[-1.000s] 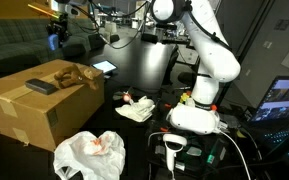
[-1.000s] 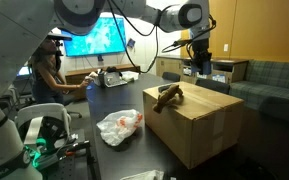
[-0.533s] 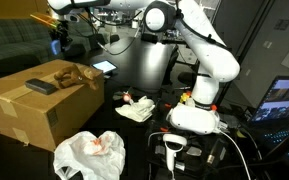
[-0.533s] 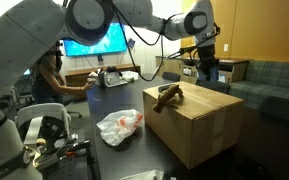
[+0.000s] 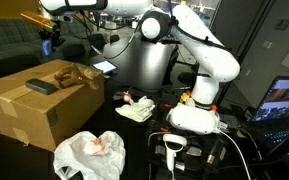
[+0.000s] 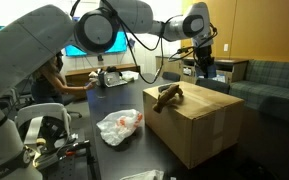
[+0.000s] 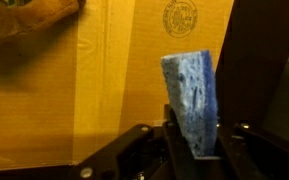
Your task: Put the turnip plushie on the table, then the moose on the box, then the white towel on the table, then the blue sponge on the box, then the duster on the table, lastly, the plastic on the box
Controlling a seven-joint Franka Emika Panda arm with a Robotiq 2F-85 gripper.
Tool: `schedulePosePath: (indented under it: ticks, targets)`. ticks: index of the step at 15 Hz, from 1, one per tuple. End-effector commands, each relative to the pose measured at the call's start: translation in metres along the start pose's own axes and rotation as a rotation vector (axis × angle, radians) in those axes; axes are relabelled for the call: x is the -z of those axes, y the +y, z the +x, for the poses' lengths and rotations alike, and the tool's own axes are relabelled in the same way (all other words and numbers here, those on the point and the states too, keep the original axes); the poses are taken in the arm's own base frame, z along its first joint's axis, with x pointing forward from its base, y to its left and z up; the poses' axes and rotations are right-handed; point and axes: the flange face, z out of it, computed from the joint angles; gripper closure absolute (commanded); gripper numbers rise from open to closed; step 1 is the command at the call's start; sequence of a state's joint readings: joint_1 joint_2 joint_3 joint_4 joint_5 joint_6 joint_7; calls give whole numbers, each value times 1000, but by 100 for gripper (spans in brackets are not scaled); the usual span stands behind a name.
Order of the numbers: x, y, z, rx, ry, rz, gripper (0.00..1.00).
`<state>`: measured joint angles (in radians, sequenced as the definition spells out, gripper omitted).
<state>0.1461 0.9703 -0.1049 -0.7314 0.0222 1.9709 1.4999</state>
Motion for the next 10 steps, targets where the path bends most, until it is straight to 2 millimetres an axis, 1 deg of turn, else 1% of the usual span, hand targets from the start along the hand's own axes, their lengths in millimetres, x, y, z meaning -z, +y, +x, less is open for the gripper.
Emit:
schedulePosePath:
  ticks: [1,3,4,5,10]
  targets:
    - [7,-8,-16,110,-12,20,97]
    - [9,-8,-24,161,-13,15,95]
    - [10,-8,-27,184,-10,10,63]
    - [12,-8,-30,207,-12,3,62]
    - [15,-4,-41,288,-8,-35,26]
